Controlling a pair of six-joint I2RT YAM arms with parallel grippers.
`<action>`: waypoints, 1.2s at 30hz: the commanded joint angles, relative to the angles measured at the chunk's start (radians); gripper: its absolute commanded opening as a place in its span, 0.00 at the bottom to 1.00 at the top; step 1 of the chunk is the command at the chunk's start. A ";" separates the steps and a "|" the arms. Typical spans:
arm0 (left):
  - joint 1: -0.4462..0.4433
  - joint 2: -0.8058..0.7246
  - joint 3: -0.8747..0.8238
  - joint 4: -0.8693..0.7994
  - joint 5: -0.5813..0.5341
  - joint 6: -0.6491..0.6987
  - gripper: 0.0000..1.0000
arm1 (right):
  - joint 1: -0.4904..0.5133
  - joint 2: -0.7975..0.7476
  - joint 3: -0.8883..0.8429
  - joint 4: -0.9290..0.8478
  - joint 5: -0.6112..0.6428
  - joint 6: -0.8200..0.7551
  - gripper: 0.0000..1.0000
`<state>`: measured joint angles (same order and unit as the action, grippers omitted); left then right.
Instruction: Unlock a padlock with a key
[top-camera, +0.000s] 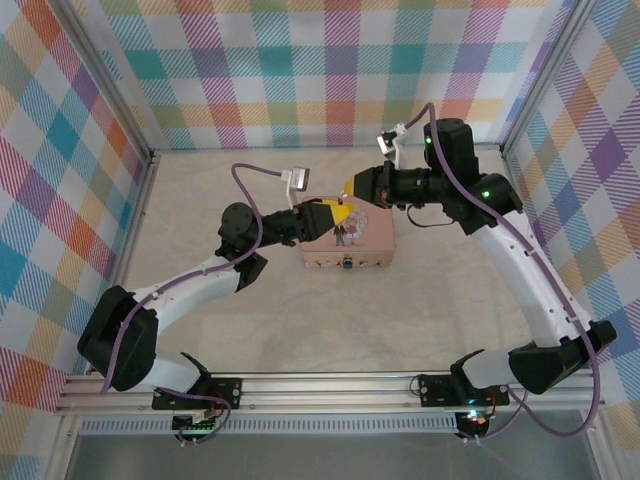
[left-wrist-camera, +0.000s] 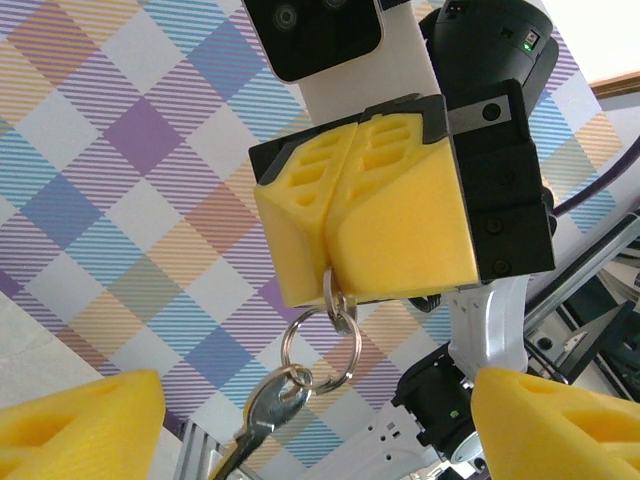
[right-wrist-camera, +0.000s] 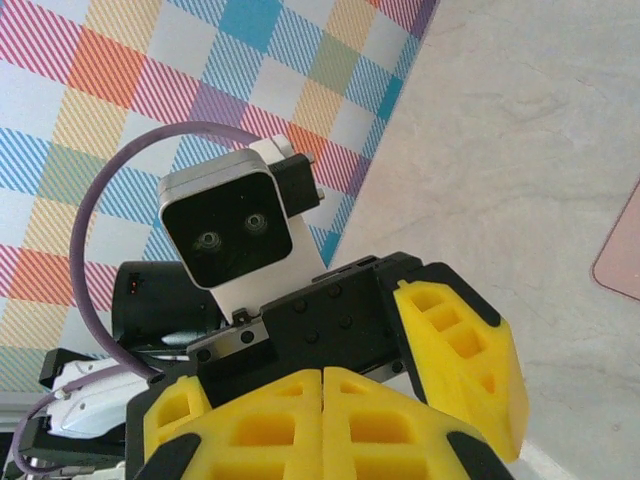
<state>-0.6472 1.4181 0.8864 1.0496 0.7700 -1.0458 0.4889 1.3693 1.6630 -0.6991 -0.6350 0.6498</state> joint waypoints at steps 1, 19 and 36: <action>-0.011 -0.027 0.005 0.046 0.012 0.026 0.78 | -0.007 -0.001 -0.021 0.061 -0.038 0.029 0.00; -0.011 -0.045 -0.013 0.011 -0.020 0.047 0.44 | -0.075 -0.064 -0.130 0.122 -0.036 0.065 0.00; 0.001 -0.030 -0.017 -0.035 -0.068 0.069 0.75 | -0.076 -0.108 -0.148 0.129 -0.082 0.058 0.00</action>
<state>-0.6468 1.4014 0.8787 0.9939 0.7227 -0.9871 0.4152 1.2854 1.5173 -0.6056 -0.6796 0.7033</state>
